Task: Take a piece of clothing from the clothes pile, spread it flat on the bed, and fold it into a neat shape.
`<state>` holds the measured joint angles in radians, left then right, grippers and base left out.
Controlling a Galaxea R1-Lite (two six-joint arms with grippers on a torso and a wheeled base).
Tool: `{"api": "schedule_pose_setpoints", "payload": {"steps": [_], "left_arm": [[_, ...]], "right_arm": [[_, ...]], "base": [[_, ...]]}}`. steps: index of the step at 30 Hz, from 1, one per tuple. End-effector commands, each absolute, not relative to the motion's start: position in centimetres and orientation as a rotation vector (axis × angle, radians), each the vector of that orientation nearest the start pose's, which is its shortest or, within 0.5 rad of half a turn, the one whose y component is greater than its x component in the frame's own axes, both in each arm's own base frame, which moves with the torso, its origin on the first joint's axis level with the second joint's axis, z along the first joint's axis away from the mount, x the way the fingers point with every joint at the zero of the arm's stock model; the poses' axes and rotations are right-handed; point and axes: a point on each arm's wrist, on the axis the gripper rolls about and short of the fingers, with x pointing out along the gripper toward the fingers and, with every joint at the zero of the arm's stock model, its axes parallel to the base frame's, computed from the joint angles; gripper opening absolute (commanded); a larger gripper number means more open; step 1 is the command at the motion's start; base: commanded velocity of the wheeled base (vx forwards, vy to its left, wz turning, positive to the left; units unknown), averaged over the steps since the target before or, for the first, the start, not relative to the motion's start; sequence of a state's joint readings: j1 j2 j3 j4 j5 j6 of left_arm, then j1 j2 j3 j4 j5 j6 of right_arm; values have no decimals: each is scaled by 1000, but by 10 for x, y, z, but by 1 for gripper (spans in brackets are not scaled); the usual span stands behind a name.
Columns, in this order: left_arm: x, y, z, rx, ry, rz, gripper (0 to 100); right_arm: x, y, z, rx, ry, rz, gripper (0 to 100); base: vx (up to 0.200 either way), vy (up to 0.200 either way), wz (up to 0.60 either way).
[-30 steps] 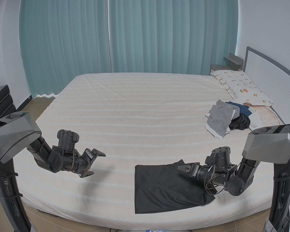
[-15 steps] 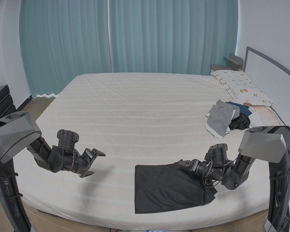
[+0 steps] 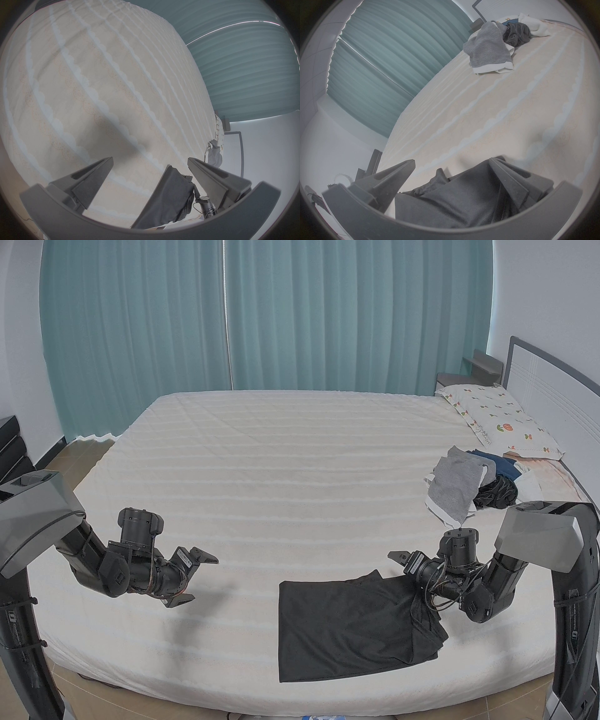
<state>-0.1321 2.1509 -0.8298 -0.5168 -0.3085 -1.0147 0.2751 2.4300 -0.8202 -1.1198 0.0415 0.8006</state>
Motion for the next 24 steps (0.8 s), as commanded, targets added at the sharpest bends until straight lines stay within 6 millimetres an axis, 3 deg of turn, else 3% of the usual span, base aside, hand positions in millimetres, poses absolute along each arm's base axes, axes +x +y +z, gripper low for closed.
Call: {"api": "schedule_pose_setpoints", "payload": {"steps": [1, 7, 12, 16, 19, 24], "left_arm": [[347, -53, 27, -1013, 953, 31, 100], [347, -53, 27, -1013, 953, 31, 100], [347, -53, 27, -1013, 953, 31, 100], [347, -53, 27, -1013, 953, 31, 100], [347, -53, 27, -1013, 953, 31, 100], [347, -53, 27, -1013, 953, 31, 100]], "right_arm": [[373, 100, -31, 721, 574, 73, 100], [364, 89, -14, 733, 510, 79, 100], [338, 87, 1, 685, 488, 125, 100], [319, 102, 5, 659, 493, 194, 100], [298, 127, -1, 620, 561, 265, 100], [280, 147, -11, 579, 636, 328, 100]], "base": [[0, 0, 0], [0, 0, 0], [0, 0, 0], [0, 0, 0], [0, 0, 0], [0, 0, 0]]}}
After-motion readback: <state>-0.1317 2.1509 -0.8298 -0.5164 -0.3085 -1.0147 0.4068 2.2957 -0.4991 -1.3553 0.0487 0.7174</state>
